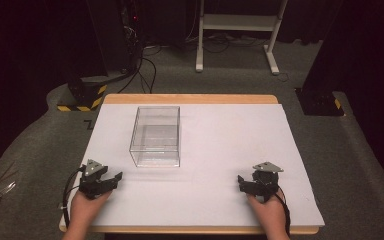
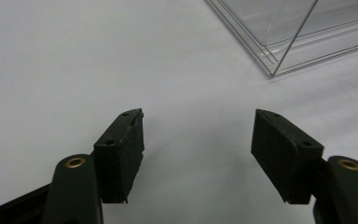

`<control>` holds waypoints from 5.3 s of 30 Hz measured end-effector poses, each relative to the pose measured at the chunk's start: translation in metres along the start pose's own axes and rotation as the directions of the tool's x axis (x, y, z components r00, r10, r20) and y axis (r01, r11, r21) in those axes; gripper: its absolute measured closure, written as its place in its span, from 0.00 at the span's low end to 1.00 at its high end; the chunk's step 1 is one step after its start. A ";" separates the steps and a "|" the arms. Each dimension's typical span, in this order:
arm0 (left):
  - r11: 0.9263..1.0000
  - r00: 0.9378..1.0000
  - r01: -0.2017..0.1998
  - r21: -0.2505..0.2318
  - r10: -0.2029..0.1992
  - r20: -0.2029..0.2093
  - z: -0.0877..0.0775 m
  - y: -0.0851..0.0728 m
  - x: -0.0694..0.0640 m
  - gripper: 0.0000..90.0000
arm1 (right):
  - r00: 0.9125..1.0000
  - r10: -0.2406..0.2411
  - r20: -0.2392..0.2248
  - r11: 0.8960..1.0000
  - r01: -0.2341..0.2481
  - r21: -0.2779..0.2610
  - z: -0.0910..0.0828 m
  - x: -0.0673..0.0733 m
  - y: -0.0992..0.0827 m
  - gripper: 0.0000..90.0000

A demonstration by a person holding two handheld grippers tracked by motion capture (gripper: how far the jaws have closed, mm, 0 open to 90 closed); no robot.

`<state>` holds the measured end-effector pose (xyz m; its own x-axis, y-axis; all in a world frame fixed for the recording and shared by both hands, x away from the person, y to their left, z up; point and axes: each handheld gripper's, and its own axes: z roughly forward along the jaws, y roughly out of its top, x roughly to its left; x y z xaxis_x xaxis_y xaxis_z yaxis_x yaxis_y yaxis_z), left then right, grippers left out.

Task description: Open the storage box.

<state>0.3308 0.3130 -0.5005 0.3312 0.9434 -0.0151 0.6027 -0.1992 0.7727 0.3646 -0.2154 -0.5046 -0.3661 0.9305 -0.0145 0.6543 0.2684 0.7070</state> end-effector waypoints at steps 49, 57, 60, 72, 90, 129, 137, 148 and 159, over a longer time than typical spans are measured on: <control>0.995 0.978 -0.053 -0.087 0.069 0.195 -0.010 0.030 -0.067 0.44 | 1.000 0.000 0.002 1.000 0.000 0.002 0.000 0.001 0.000 0.15; 0.992 0.973 -0.037 -0.117 0.062 0.221 -0.011 0.035 -0.069 0.49 | 1.000 -0.002 0.002 1.000 0.002 0.001 0.000 0.000 0.000 0.15; 0.991 0.966 -0.003 -0.131 0.037 0.256 -0.011 0.039 -0.066 0.49 | 1.000 -0.003 0.002 1.000 0.002 0.001 0.000 0.000 0.000 0.15; 0.990 0.968 -0.005 -0.138 0.040 0.249 0.001 0.051 -0.065 0.48 | 1.000 -0.004 0.002 1.000 0.004 0.000 0.000 0.000 0.000 0.15; 0.985 0.957 0.025 -0.170 0.026 0.290 0.016 0.067 -0.067 0.51 | 1.000 -0.005 0.002 1.000 0.005 -0.001 0.000 0.000 0.000 0.15; 0.964 0.891 0.062 -0.259 0.063 0.449 0.039 0.062 -0.043 0.81 | 1.000 -0.008 0.011 1.000 0.008 -0.007 0.000 0.001 0.000 0.15; 0.957 0.880 0.074 -0.281 0.070 0.469 0.040 0.059 -0.041 0.84 | 1.000 -0.008 0.012 1.000 0.008 -0.007 0.000 0.002 -0.001 0.16; 0.952 0.875 0.074 -0.296 0.080 0.477 0.040 0.056 -0.038 0.87 | 1.000 -0.009 0.011 1.000 0.010 -0.007 -0.001 0.002 -0.001 0.16; 0.950 0.867 0.080 -0.302 0.083 0.491 0.038 0.053 -0.037 0.88 | 1.000 -0.012 0.012 1.000 0.012 -0.008 -0.001 0.002 -0.001 0.16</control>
<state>0.3783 0.2577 -0.4830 0.6939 0.6712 -0.2607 0.3800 -0.0338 0.9244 0.3632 -0.2142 -0.5046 -0.3662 0.9300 -0.0312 0.6444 0.2776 0.7126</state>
